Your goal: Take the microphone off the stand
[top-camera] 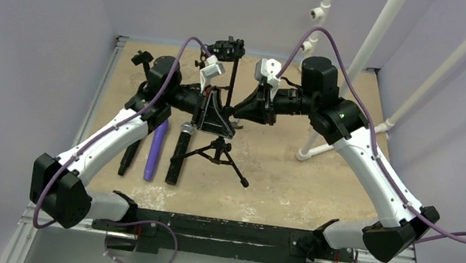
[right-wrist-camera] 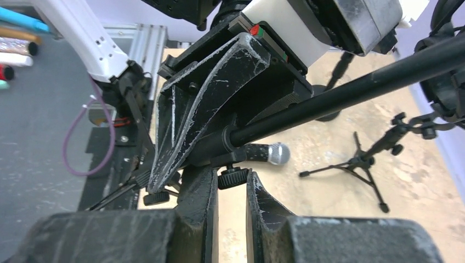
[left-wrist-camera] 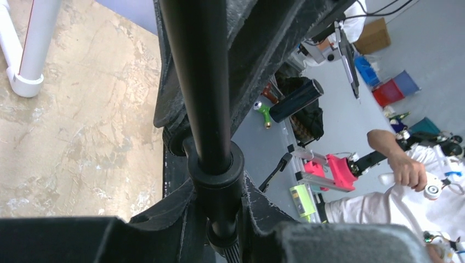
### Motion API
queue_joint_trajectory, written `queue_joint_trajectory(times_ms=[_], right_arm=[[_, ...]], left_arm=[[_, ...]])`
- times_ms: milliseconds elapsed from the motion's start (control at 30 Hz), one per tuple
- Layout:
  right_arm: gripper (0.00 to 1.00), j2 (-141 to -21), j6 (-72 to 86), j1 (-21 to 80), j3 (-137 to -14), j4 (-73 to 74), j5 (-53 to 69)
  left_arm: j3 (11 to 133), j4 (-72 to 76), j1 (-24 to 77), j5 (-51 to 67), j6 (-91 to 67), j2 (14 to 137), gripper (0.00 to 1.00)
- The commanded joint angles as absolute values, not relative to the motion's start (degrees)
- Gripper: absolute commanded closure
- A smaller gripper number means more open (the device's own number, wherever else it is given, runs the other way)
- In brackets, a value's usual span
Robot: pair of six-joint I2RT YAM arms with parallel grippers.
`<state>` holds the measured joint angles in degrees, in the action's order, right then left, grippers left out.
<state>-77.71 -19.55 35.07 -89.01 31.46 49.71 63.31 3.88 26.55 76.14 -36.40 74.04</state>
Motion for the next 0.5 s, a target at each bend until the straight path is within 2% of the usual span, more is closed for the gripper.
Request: queue_joint_trajectory(times_ms=[0,267,367,467], right_arm=[[1.00,-77.33,-26.62,37.02,-91.38,36.33,42.30],[0.99,-78.74,-34.06,41.05,-91.76,39.26,31.64],[0.91,-78.93,-35.27,42.38,-90.64,39.08,28.40],[0.74,-78.86,-34.42,42.54,-89.49,38.21,27.85]], left_arm=[[64.09,17.63,25.52,74.44,-46.00,73.67,1.00],[64.12,28.81,25.13,73.25,-56.42,77.04,1.00],[64.07,30.91,25.09,73.45,-57.81,77.72,1.00],[63.68,31.80,25.13,73.81,-57.83,77.83,1.00]])
